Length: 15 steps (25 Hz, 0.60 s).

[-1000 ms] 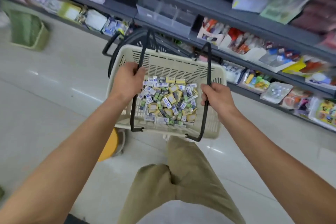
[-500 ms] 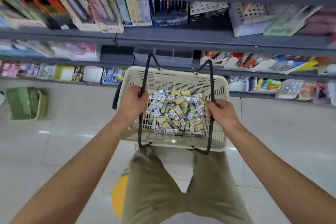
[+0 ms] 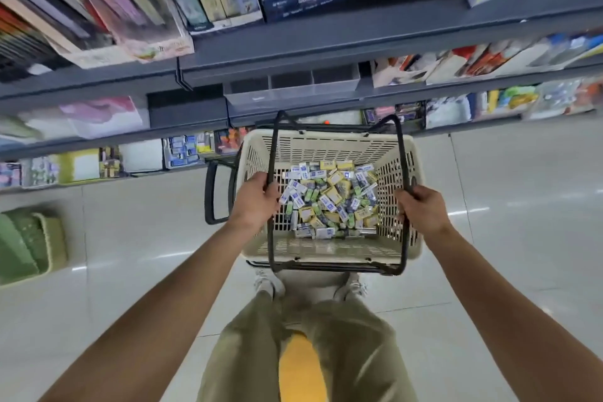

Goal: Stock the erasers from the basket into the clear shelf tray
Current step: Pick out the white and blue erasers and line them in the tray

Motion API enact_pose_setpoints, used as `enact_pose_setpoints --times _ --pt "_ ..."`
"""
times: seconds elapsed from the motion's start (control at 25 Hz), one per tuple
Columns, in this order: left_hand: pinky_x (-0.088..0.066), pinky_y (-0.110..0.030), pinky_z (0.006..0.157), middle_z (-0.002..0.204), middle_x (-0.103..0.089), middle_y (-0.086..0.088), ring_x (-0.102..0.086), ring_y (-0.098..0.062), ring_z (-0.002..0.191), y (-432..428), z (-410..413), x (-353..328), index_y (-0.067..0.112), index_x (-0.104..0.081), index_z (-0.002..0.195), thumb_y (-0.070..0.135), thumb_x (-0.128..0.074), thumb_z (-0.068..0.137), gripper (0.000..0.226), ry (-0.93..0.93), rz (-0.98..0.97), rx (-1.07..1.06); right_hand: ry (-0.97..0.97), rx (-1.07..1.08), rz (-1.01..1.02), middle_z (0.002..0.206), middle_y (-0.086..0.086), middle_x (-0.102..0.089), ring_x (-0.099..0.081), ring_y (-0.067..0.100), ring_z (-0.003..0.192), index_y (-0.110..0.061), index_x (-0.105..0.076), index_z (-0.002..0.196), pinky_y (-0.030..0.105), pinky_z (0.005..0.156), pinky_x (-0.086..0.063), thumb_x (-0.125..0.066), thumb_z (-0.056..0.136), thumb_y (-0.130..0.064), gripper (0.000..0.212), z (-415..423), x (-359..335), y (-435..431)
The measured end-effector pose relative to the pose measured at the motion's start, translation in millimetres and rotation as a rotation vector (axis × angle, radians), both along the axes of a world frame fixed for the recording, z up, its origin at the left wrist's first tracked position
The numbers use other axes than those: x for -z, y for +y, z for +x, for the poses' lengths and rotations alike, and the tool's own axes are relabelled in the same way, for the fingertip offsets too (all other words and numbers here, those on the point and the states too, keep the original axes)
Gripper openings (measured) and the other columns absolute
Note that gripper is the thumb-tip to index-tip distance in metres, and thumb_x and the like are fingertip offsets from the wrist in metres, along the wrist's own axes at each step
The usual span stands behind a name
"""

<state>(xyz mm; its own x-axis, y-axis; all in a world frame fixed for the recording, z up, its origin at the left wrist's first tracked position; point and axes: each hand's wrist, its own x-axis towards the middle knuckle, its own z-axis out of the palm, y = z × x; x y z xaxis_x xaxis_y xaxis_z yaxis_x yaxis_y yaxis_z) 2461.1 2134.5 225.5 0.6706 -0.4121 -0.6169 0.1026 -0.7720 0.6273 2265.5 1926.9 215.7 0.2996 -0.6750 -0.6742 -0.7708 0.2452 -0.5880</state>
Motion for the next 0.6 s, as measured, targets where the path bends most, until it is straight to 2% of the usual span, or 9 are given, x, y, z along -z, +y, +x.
enact_pose_setpoints --times 0.08,0.2,0.28,0.36,0.48,0.6 --pt "-0.055 -0.041 0.065 0.076 -0.058 -0.01 -0.058 -0.025 0.062 1.9 3.5 26.1 0.007 -0.051 0.092 0.015 -0.043 0.098 0.013 -0.038 0.027 -0.008 -0.003 0.009 -0.006 0.049 0.003 -0.051 -0.048 0.018 0.045 -0.01 -0.053 0.059 0.03 0.052 -0.041 -0.059 0.087 -0.019 0.03 -4.7 21.8 -2.6" --pt "-0.053 -0.028 0.054 0.068 -0.057 -0.002 -0.057 -0.019 0.056 20.5 13.3 53.3 0.01 -0.054 0.09 0.016 -0.044 0.097 0.014 -0.094 0.039 -0.06 -0.021 0.071 -0.043 0.047 0.002 -0.048 -0.043 0.013 0.042 -0.009 -0.051 0.06 0.024 0.045 -0.036 -0.06 0.086 -0.02 0.03 -14.7 43.2 -10.9" --pt "-0.054 -0.033 0.062 0.075 -0.062 -0.008 -0.061 -0.026 0.064 34.4 22.5 63.5 0.004 -0.056 0.097 0.015 -0.045 0.096 0.016 -0.136 0.102 -0.068 -0.001 0.049 -0.109 0.05 0.003 -0.051 -0.046 0.011 0.042 -0.007 -0.055 0.064 0.021 0.043 -0.038 -0.057 0.088 -0.022 0.028 -22.3 49.3 -17.8" --pt "-0.053 -0.039 0.071 0.086 -0.065 -0.017 -0.063 -0.035 0.078 43.2 30.2 69.7 0.001 -0.057 0.101 0.012 -0.048 0.093 0.016 -0.251 0.209 -0.004 0.092 -0.046 -0.203 0.063 0.01 -0.058 -0.055 0.022 0.056 -0.003 -0.059 0.077 0.027 0.053 -0.042 -0.053 0.09 -0.021 0.023 -31.5 53.9 -27.4" --pt "-0.047 -0.044 0.08 0.104 -0.063 -0.022 -0.057 -0.04 0.099 45.0 30.7 69.8 0.001 -0.055 0.112 0.005 -0.052 0.087 0.026 -0.389 0.346 0.126 0.276 -0.162 -0.273 0.086 0.02 -0.06 -0.056 0.037 0.081 0.002 -0.057 0.094 0.036 0.07 -0.045 -0.056 0.086 -0.016 0.02 -42.0 60.4 -39.3" --pt "-0.043 -0.046 0.092 0.121 -0.055 -0.023 -0.048 -0.038 0.116 46.1 17.8 72.2 -0.001 -0.047 0.127 0.002 -0.051 0.085 0.042 -0.37 0.394 0.237 0.37 -0.231 -0.184 0.121 0.026 -0.049 -0.047 0.041 0.113 0.004 -0.048 0.118 0.042 0.093 -0.042 -0.06 0.085 -0.019 0.042 -43.2 68.5 -34.2"
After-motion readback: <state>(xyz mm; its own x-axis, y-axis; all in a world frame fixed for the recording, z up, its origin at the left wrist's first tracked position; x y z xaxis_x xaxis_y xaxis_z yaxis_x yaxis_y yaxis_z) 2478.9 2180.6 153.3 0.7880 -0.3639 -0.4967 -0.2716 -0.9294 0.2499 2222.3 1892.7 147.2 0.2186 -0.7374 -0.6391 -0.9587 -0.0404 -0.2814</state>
